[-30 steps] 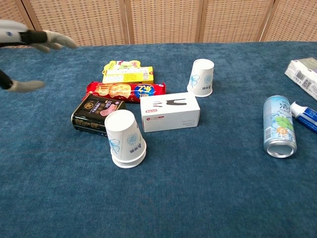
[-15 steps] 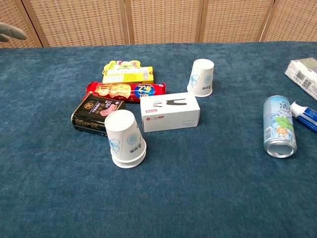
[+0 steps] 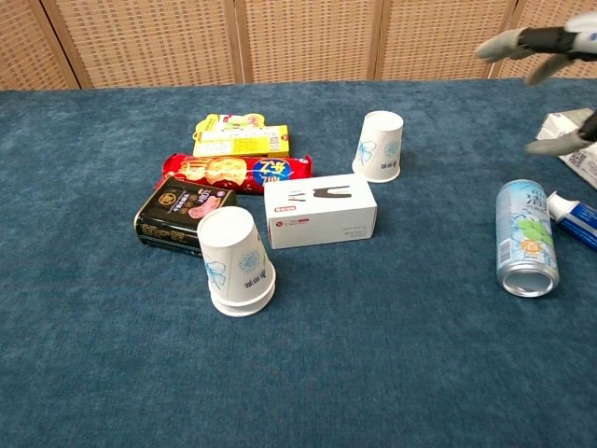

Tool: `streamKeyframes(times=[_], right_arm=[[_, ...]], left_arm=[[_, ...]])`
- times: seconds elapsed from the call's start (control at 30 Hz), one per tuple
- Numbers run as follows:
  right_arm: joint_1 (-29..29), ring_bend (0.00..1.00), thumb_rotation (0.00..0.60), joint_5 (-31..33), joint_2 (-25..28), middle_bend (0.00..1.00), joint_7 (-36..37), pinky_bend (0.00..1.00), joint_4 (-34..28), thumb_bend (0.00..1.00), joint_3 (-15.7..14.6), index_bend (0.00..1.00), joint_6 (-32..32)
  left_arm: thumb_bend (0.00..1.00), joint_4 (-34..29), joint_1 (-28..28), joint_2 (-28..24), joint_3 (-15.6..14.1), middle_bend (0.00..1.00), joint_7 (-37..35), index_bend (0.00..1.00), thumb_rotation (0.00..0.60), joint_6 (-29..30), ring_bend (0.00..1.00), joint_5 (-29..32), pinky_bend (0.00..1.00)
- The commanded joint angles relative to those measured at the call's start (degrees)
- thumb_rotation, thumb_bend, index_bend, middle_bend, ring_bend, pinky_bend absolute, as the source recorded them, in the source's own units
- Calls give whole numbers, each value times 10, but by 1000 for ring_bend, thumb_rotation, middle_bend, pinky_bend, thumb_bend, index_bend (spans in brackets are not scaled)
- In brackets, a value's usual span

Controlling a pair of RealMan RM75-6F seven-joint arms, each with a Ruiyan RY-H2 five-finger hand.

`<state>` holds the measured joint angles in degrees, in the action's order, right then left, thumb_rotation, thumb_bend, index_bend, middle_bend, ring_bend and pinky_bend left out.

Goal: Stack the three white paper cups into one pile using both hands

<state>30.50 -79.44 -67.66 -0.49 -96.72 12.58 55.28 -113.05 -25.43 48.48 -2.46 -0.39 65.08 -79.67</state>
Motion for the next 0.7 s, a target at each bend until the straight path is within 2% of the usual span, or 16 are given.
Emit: streamKeyframes(times=[0.03,0.7], right_arm=[[26,0,600,21,-20,0,-8,194,21,279,10,0,-26],[166,0,600,147,-141,0,-80,194,177,279,35,0,-135]], left_arm=[[477,0,3,-1,2,0,-1,26,600,0,0,-1,103],[478,-1,43,-11,10,0,-8,26,600,26,0,-15,109]])
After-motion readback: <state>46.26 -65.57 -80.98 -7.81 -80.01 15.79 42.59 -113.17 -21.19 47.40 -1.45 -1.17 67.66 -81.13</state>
